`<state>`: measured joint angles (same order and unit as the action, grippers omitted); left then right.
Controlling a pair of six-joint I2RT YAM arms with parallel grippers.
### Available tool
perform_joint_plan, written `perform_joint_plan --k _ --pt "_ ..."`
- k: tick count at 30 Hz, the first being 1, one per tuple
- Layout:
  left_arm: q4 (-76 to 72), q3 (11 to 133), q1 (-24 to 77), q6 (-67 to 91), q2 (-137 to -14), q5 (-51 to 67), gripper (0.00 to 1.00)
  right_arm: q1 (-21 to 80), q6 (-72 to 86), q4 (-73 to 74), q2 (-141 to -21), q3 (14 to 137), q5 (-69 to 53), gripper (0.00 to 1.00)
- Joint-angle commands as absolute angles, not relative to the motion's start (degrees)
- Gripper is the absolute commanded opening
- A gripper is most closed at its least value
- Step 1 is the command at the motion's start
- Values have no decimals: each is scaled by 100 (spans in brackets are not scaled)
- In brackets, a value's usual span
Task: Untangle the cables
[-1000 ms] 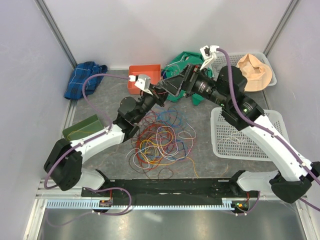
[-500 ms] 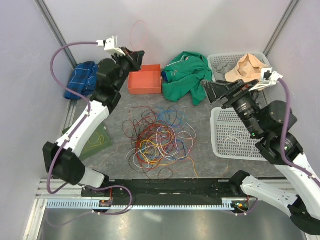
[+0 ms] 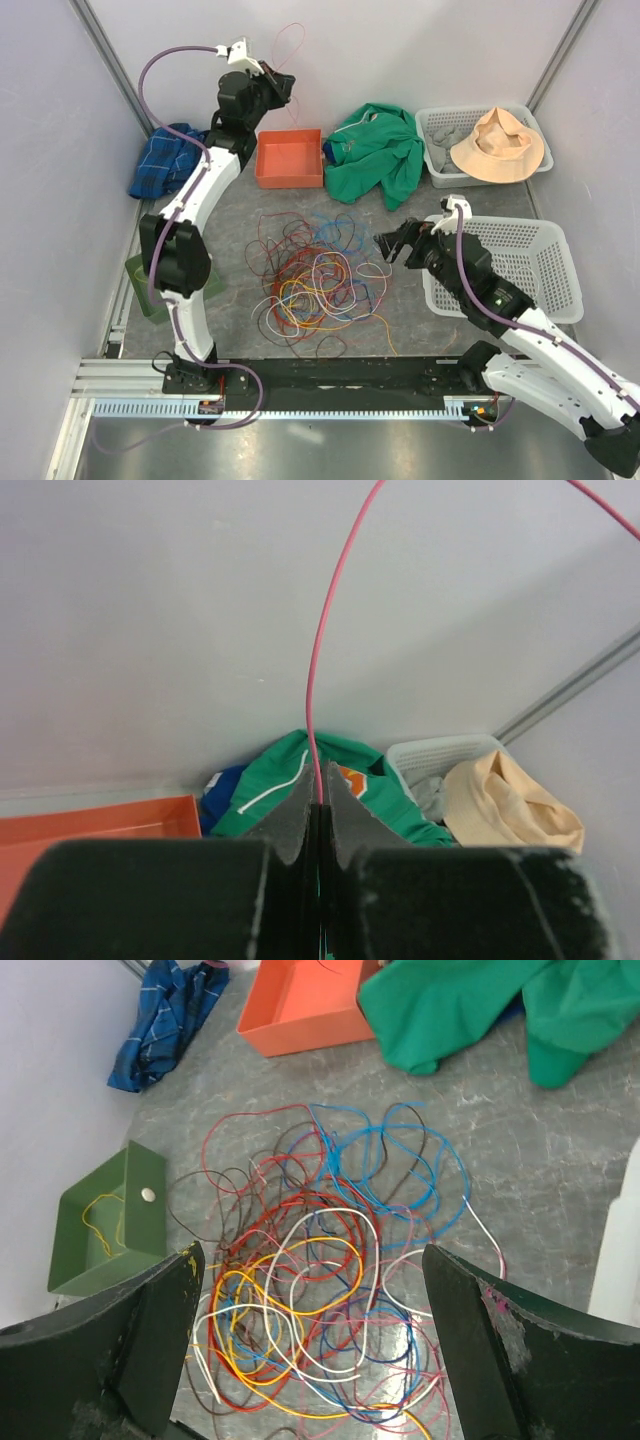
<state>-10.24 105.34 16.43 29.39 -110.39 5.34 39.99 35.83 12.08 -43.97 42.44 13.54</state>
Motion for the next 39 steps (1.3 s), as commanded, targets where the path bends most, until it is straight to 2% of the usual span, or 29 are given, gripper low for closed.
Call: perform_joint_plan --k 1,9,17,18,19,22,23,24,25,28,30,35,39 --pt "-1335 11214 1459 3050 -11653 721 2 4008 3639 624 -4035 3841 1336 98" --pt "-1960 11645 1362 3006 -12734 747 2 4008 3841 211 -3902 2972 1292 98" --pt "-2022 11426 1362 2866 -13271 581 2 4008 3630 79 -4385 3058 1336 98" --pt "-1952 11391 1354 2822 -13280 528 5 4008 3612 70 -4421 3059 1327 98" --pt "-1899 11356 1354 2804 -13280 458 19 4008 3586 70 -4473 3076 1310 98" --pt "-1802 11085 1354 2760 -13079 308 50 4008 3560 70 -4491 3067 1309 98" --pt "-1810 10987 1354 2751 -12895 255 55 4008 3560 70 -4483 3050 1292 98" --pt "-1819 10882 1354 2734 -12763 220 71 4008 3577 70 -4456 3050 1309 98" --pt "-1819 10672 1354 2716 -12649 150 79 3999 3577 70 -4439 3041 1292 98" --pt "-1854 10180 1362 2637 -12121 71 86 4008 3577 70 -4403 3023 1275 98" --pt "-1837 9968 1380 2470 -11858 26 99 3999 3577 70 -4377 3006 1257 98" --pt "-1260 9869 1424 1847 -11478 -448 100 3999 3665 123 -4193 2962 1072 98" --pt "119 10817 1433 1425 -11978 -563 99 3999 3788 246 -4008 2927 993 98"
